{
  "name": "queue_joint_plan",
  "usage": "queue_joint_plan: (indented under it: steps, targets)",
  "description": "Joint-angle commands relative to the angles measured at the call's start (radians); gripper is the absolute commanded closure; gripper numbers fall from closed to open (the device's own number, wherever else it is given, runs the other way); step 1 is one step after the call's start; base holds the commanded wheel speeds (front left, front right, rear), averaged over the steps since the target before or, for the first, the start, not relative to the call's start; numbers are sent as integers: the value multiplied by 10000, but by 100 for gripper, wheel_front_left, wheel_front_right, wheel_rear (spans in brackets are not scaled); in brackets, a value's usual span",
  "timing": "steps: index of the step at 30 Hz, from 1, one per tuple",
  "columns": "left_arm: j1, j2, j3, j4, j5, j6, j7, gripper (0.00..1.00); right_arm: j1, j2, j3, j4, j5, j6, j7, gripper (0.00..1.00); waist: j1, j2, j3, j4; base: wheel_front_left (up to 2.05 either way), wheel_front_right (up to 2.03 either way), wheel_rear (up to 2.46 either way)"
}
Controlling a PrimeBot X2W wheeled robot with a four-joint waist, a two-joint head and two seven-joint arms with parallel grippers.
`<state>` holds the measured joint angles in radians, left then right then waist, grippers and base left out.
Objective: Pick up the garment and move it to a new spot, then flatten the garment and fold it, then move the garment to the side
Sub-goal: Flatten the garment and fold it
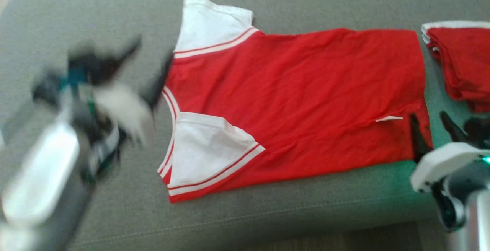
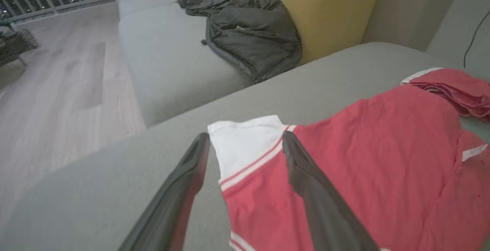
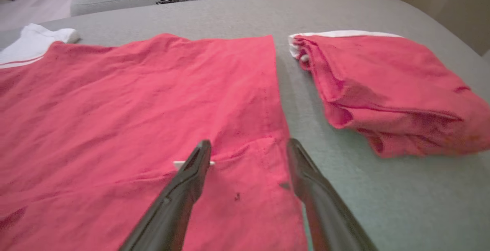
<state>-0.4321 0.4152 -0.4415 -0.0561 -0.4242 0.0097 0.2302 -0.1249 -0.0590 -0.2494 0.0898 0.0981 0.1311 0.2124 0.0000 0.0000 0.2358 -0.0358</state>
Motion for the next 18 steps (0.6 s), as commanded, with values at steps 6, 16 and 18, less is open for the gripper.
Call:
queue_joint_plan:
  steps: [6,16,18]
  targets:
    - [-3875,254,-33,2732,-569,-1190,1518,0,-699,33,1381,-532,663,-4,-126,0,0,0,1037,-663,0,0,0]
    - [-6999,141,-576,7171,-658,-1380,1762,0,-1327,52,2144,-420,1118,-4,-423,0,0,0,2358,-1851,0,0,0]
    - [-7335,119,-700,7737,-636,-1387,1730,0,-1428,55,2177,-352,1223,-4,-518,0,0,0,2550,-2030,0,0,0]
